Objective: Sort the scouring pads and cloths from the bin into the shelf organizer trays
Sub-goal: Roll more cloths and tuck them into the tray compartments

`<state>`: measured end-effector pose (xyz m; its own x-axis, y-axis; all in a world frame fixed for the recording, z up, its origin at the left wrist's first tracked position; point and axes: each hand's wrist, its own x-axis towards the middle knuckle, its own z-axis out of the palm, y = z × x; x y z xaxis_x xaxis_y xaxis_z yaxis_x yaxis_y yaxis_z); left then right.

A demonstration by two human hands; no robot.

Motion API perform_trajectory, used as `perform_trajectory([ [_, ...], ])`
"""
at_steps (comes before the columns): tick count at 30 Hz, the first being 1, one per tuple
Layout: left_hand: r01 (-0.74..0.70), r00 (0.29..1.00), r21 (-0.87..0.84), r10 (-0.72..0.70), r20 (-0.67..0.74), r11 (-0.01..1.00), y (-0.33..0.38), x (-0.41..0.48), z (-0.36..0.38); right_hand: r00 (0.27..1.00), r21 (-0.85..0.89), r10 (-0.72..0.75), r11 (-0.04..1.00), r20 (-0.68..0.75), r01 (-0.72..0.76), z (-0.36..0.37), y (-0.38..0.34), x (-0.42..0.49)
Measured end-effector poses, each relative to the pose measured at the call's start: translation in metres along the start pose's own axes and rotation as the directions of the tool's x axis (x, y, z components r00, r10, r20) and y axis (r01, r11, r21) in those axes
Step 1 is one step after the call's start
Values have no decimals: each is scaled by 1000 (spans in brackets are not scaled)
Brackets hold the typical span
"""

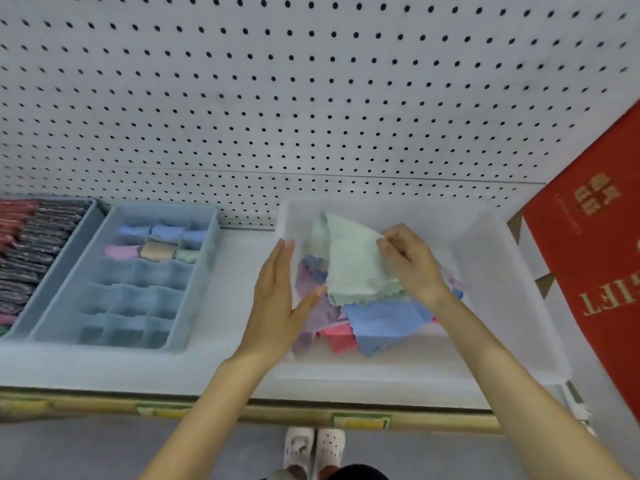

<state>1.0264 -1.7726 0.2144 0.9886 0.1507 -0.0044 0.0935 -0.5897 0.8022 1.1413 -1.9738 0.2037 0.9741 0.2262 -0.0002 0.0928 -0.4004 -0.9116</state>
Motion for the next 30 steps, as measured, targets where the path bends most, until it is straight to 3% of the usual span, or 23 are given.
perform_trajectory([
  [2, 59, 996, -238, -41, 79, 970, 28, 9, 4, 999, 121, -23, 992, 34, 19, -13, -29, -8],
  [4, 181, 977, -488, -101, 186, 854, 49, 21, 6, 997, 212, -47, 977, 56, 35, -24, -55, -17],
  [9, 270, 955, -746, -69, 290, 608, 71, 28, 2, 999, 274, -26, 962, 43, 13, -37, -78, -33],
  [11, 278, 956, -778, -82, 282, 564, 74, 27, 1, 1000, 278, 5, 960, 20, -10, -40, -75, -37],
  [14, 243, 966, -762, -82, 244, 600, 82, 29, 0, 999, 218, 18, 976, -49, -6, -42, -68, -46],
  [16, 178, 973, -714, -14, 230, 677, 94, 30, -6, 998, 177, 32, 984, -48, -23, -44, -65, -49],
  [17, 132, 972, -675, 38, 232, 726, 101, 31, -10, 998, 184, 55, 981, 9, -55, -47, -63, -50],
  [19, 73, 950, -609, 130, 283, 790, 113, 33, -21, 959, 151, 126, 974, 254, -168, -58, -59, -51],
  [21, 67, 895, -550, 194, 402, 832, 125, 37, -38, 842, 2, 200, 973, 501, -232, -72, -59, -52],
  [23, 47, 804, -457, 238, 545, 888, 136, 43, -56, 818, -90, 200, 980, 539, -180, -83, -58, -46],
  [26, -32, 663, -306, 249, 706, 952, 154, 51, -75, 914, 69, 31, 996, 404, -64, -88, -72, -35],
  [28, -88, 626, -245, 245, 740, 965, 163, 55, -82, 865, 153, -60, 988, 498, -20, -84, -80, -29],
  [30, -84, 624, -225, 227, 748, 971, 167, 57, -88, 765, 130, -67, 991, 641, -22, -72, -90, -27],
])
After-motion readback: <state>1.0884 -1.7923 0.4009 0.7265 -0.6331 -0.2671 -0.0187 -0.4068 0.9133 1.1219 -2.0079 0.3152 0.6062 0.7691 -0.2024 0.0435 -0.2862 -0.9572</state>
